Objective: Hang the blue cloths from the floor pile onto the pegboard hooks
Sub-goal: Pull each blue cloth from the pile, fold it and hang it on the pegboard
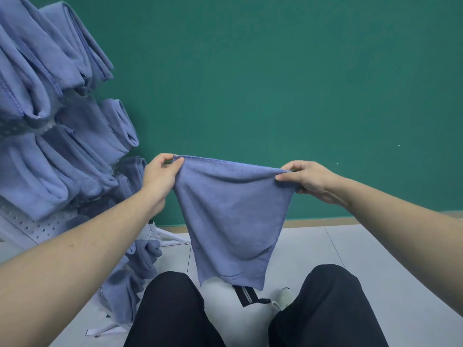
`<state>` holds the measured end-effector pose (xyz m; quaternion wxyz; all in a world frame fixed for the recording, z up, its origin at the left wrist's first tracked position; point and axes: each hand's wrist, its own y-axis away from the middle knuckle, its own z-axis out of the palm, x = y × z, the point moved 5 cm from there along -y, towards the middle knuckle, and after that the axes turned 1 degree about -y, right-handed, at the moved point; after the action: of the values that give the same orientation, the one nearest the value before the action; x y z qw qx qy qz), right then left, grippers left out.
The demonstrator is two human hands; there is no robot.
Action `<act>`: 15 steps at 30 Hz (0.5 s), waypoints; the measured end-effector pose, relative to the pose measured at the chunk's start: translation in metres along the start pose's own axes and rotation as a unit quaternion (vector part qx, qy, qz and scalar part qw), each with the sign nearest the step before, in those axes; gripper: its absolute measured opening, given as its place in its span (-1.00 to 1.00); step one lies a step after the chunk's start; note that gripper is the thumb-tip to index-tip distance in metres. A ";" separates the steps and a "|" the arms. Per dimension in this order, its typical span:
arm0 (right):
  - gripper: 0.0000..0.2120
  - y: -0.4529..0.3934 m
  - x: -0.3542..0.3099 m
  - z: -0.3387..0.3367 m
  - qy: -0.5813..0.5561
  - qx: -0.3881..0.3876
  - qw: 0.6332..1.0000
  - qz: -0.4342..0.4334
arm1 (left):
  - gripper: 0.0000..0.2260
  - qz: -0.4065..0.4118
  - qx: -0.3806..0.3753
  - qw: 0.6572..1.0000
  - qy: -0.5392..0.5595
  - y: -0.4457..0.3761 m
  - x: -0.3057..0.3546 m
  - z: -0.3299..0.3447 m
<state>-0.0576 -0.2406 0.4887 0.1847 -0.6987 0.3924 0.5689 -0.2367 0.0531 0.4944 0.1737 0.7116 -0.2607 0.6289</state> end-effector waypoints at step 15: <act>-0.61 0.012 -0.022 0.052 0.014 -0.048 0.998 0.045 | -0.85 -0.095 -0.150 0.982 0.062 0.053 -0.003 0.072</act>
<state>-0.1016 -0.2044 0.4970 0.1196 -0.6962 0.3984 0.5851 -0.2102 -0.0301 0.4766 0.3528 0.6585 -0.2722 0.6065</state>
